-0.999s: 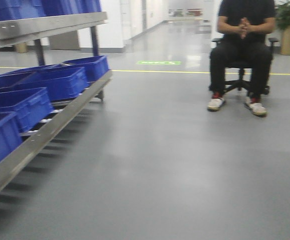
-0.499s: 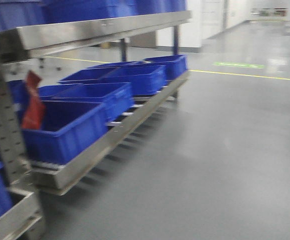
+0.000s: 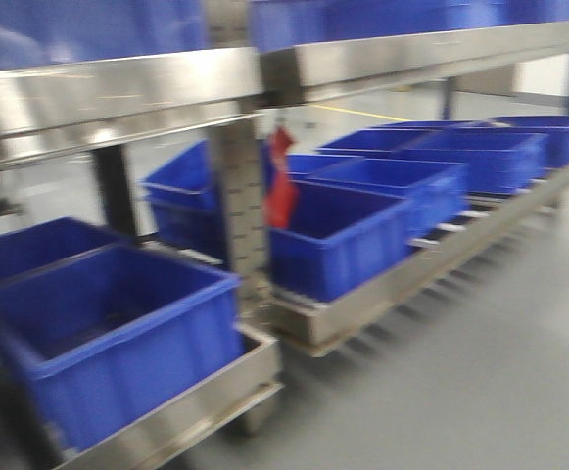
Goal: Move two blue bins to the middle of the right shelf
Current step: 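Drive up to the other rack of dark-blue bins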
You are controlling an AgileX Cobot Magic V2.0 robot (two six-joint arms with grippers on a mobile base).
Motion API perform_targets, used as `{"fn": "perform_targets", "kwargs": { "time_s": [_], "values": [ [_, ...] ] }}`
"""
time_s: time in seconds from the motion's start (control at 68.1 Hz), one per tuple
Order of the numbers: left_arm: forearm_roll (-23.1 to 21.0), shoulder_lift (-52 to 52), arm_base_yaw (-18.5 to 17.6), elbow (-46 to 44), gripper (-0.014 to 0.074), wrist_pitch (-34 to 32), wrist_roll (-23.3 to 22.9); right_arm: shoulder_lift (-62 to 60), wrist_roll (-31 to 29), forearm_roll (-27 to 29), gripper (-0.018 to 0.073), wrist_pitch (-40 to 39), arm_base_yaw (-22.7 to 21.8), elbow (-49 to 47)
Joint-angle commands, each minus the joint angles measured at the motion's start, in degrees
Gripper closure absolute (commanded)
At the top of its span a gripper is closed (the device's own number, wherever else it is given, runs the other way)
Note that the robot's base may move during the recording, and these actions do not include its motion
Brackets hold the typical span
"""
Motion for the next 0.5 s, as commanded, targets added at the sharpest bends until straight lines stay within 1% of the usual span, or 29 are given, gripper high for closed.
{"fn": "perform_targets", "kwargs": {
  "time_s": [0.0, 0.485],
  "values": [
    [-5.5, -0.7, -1.1, -0.8, 0.0707, -2.6, -0.7, -0.7, -1.1, 4.2, 0.0711, -5.3, 1.0, -0.6],
    [-5.5, -0.7, -1.1, -0.8, 0.0707, -2.6, -0.7, -0.7, -1.1, 4.2, 0.0711, -5.3, 1.0, -0.6]
  ]
}}
